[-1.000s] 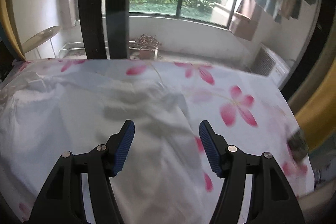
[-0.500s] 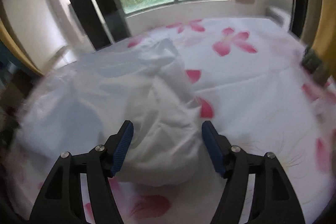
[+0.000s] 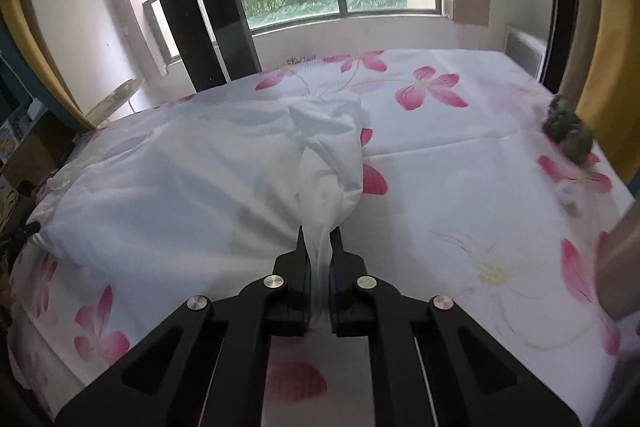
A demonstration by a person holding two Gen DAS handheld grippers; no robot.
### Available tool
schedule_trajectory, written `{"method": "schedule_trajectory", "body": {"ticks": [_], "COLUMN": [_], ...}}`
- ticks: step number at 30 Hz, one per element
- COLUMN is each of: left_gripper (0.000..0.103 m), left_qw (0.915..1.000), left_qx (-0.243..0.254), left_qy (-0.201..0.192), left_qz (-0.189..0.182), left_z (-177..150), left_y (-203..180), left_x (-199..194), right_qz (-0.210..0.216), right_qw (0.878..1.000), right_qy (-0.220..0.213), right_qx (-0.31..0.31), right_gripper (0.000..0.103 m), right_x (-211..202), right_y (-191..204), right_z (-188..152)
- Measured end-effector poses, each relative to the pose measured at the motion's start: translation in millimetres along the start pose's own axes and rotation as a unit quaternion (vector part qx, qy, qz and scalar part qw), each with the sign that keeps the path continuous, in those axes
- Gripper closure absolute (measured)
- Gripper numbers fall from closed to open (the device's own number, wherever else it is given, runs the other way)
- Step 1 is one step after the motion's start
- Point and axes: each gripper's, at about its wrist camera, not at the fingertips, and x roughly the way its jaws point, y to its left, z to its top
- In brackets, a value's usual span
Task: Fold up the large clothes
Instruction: 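Grasp the shirt fabric again with both grippers and lift it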
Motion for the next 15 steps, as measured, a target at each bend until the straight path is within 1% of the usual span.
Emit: {"method": "schedule_trajectory", "body": {"ticks": [2,7,11,15], "left_gripper": [0.096,0.096,0.096,0.096], "left_qw": [1.0000,0.9999,0.9998,0.9997], "left_qx": [0.004,0.010,0.002,0.009], "left_qy": [-0.003,0.007,0.016,0.017], "left_qz": [-0.002,-0.008,-0.014,-0.016], "left_z": [-4,-24,-42,-57], "left_y": [-2,-6,-5,-9], "left_x": [-9,-22,-30,-41], "right_qz": [-0.002,-0.006,-0.011,-0.014], "right_qw": [1.000,1.000,1.000,1.000], "right_qy": [-0.002,-0.008,-0.008,-0.006], "right_qx": [-0.004,-0.006,-0.004,0.002], "right_gripper": [0.097,0.097,0.097,0.097], "right_x": [-9,-29,-42,-54], "right_y": [-1,-3,-4,-8], "right_z": [-5,-16,-32,-49]}}
